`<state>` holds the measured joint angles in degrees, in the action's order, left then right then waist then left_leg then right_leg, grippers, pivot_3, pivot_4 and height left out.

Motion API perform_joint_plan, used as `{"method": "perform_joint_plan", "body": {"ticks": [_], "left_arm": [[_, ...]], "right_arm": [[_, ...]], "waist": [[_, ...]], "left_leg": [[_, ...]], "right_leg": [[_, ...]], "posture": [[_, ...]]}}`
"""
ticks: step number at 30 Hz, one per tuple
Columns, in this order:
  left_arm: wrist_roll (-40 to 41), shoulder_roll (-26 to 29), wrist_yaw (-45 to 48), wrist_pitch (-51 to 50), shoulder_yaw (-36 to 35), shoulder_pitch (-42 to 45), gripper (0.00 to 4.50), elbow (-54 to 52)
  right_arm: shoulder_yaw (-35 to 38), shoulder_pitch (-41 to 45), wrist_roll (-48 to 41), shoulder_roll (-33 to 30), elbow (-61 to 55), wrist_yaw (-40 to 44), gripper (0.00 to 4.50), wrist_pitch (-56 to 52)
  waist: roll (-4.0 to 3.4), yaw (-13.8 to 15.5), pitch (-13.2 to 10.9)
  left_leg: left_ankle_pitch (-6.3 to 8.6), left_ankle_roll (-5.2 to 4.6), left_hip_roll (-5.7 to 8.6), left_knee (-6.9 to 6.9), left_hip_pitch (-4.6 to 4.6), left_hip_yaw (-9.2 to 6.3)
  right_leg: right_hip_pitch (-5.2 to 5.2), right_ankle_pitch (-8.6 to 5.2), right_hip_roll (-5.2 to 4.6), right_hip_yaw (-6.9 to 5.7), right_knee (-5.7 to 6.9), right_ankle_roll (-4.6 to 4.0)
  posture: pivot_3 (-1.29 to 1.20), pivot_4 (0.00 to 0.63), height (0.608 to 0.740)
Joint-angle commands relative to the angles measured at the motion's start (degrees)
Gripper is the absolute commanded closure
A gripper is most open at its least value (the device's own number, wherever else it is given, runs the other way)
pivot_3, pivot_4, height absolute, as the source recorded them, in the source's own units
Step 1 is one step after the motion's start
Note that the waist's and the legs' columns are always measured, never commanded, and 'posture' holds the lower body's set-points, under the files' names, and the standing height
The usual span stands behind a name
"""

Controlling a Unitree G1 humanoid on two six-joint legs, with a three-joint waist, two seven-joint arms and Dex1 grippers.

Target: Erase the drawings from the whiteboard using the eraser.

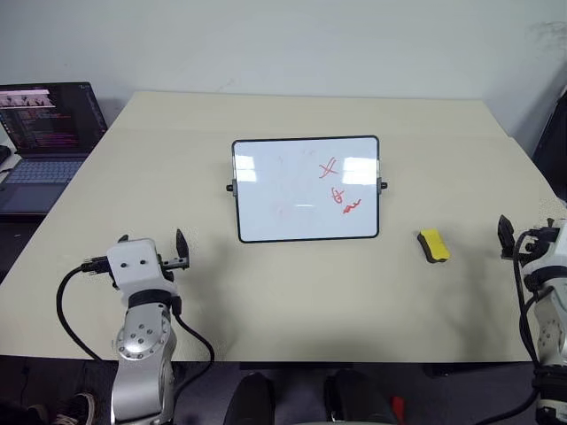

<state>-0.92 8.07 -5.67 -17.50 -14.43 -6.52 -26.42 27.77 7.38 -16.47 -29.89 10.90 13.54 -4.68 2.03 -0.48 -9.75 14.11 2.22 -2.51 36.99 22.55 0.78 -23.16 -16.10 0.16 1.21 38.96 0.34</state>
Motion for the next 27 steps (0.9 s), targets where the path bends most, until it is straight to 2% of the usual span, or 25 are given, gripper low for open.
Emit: {"method": "perform_joint_plan", "body": {"ticks": [1, 3, 7, 12, 18, 22, 27], "left_arm": [[-1.04, -1.05, -1.95, 2.15, -0.5, 1.55, 0.0, 2.28], [-1.78, -1.81, -3.11, 3.28, -0.41, 1.38, 0.0, 4.69], [-0.31, -2.95, -1.81, 0.84, 0.77, 0.56, 0.0, 2.72], [9.39, -0.98, 6.19, -0.14, -2.17, 2.19, 0.0, 0.46], [18.99, 10.53, 19.58, -4.2, -5.25, 6.86, 0.0, 2.74], [26.12, 19.87, 32.54, -7.62, -3.51, 13.04, 0.0, 4.4], [34.37, 28.19, 46.33, -13.99, 0.88, 19.45, 0.0, 4.62]], "right_arm": [[0.66, 1.12, 1.88, -2.52, 0.3, -1.06, 0.05, -0.21], [0.83, 0.84, 1.74, -2.26, -0.44, -1.21, 0.05, -0.55], [0.74, -0.29, -0.01, -2.09, -7.19, -0.05, 0.05, -2.62], [1.33, 0.01, -3.92, -1.4, -12.61, 0.91, 0.05, -7.39], [-1.9, -5.46, -9.84, 0.53, -27.44, 3.1, 0.05, -16.72], [-1.94, -8.58, -15.22, 0.78, -36.98, 3.26, 0.05, -23.09], [-4.0, -8.94, -17.95, 0.33, -43.72, 1.51, 0.05, -29.57]], "waist": [[-0.05, 0.03, 0.03], [-0.13, 0.01, 0.08], [-0.12, -0.05, 0.07], [-0.12, -0.01, 0.07], [-0.17, 0.02, 0.06], [-0.17, 0.01, 0.05], [-0.17, -0.02, 0.05]], "left_leg": [[0.0, 0.0, 0.0, 0.01, 0.0, 0.01], [-0.01, -0.01, 0.03, 0.02, -0.03, 0.07], [0.0, 0.0, 0.0, -0.01, -0.02, 0.12], [0.0, 0.01, -0.01, 0.0, -0.01, 0.13], [0.0, 0.01, -0.14, -0.02, -0.01, 0.09], [0.0, 0.02, -0.09, 0.0, 0.01, -0.06], [0.0, 0.03, -0.06, 0.02, 0.0, -0.04]], "right_leg": [[0.0, 0.0, 0.0, 0.0, 0.01, 0.0], [0.01, 0.01, 0.0, 0.04, 0.02, 0.01], [0.0, 0.0, 0.03, 0.1, -0.01, 0.02], [-0.01, -0.01, 0.2, 0.07, 0.01, 0.03], [-0.02, -0.03, 0.28, 0.0, 0.01, -0.01], [-0.02, -0.03, 0.28, -0.02, 0.03, -0.01], [-0.01, -0.03, 0.27, -0.01, -0.02, 0.01]], "posture": [[0.0, 0.15, 0.74], [0.0, 0.15, 0.74], [0.0, 0.15, 0.74], [0.0, 0.15, 0.74], [0.0, 0.15, 0.74], [0.0, 0.15, 0.74], [0.0, 0.15, 0.74]]}}
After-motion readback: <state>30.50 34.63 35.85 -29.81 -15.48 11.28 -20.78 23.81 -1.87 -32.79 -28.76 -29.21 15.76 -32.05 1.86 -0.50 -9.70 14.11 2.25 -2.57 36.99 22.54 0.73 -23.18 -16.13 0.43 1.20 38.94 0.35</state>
